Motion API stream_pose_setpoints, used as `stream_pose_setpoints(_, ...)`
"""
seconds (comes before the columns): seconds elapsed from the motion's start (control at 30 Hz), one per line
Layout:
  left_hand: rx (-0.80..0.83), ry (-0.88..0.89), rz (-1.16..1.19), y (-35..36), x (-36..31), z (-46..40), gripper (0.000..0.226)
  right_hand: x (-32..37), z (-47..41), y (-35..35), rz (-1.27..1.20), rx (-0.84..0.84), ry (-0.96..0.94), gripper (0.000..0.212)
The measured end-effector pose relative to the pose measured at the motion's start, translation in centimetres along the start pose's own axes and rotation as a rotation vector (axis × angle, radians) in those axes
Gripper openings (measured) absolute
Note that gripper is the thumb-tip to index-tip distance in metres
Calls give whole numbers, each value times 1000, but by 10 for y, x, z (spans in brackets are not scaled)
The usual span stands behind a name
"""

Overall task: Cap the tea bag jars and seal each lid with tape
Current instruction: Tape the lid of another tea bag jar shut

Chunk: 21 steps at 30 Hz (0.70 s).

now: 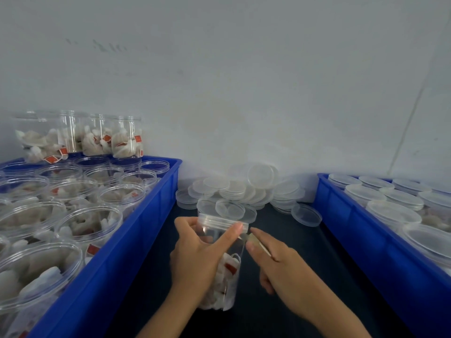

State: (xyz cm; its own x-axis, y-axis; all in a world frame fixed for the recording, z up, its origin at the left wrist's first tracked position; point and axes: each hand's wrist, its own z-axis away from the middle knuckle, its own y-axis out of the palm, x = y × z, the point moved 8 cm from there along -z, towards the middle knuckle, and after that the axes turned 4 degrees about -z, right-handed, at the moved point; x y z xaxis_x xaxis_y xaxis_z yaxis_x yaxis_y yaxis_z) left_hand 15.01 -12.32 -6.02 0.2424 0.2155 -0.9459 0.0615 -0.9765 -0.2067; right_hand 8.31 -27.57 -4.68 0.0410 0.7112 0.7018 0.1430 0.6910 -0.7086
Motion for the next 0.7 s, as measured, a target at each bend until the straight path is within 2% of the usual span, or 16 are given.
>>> stream_pose_setpoints(0.17,80,52,20,4,-3,-2,87,-4,-6,-19,145,-122,-32,43)
stream_pose_setpoints(0.23,110,53,43,5,-2,-3,94,-6,-8,-16,142,-102,-23,41)
stream_pose_setpoints(0.47,164,61,119,8,-1,-3,92,-13,-14,-10,14,-8,-29,45)
stream_pose_setpoints(0.7,270,71,135,17,-2,-4,69,-12,-13,-16,72,-108,-96,41)
